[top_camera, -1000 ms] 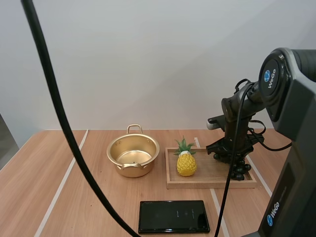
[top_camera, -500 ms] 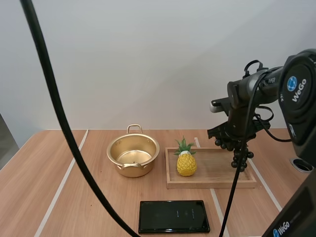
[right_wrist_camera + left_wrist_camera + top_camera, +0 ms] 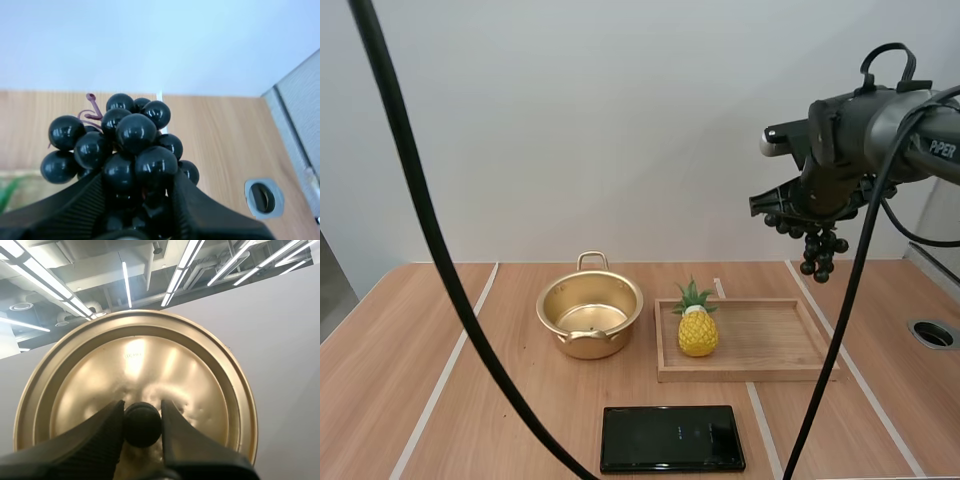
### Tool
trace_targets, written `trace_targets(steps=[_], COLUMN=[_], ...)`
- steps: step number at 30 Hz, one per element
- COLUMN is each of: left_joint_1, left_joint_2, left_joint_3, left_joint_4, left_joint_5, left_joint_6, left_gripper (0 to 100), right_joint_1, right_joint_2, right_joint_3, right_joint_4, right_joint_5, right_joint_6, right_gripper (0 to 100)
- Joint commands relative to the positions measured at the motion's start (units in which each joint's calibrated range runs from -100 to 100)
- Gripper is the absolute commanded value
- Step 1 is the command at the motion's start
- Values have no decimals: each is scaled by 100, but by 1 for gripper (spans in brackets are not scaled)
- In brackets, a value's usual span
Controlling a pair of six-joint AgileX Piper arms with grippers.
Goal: Open the pot, put the grape inside, and close it
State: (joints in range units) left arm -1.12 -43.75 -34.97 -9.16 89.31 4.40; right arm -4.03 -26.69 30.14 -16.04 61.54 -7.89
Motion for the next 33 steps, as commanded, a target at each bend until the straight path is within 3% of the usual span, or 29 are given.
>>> trace_targets(steps=[1, 11, 15, 25, 33], left_joint_1=[-2, -2, -2, -2, -2], left_joint_2=[-15, -23, -23, -200, -388], left_joint_3=[-32, -32, -32, -32, -32], left_joint_4=[-45, -82, 4, 205, 359], left_joint_5=[-266, -195, -200, -137, -137], left_joint_6=[-146, -173, -173, -173, -173], left_gripper=[0, 0, 0, 0, 0], right_joint_1=[-19, -19, -19, -19, -19], right_joint_2=[-245, -310, -310, -310, -310], right_joint_3=[-286, -1081, -1407, -2278, -2535], right_joint_4=[76, 453, 926, 3476, 6188], right_joint_5=[-26, -221, -213, 1072, 3836], right_joint_6=[12, -43, -585, -2295, -4560], right_gripper=[0, 0, 0, 0, 0])
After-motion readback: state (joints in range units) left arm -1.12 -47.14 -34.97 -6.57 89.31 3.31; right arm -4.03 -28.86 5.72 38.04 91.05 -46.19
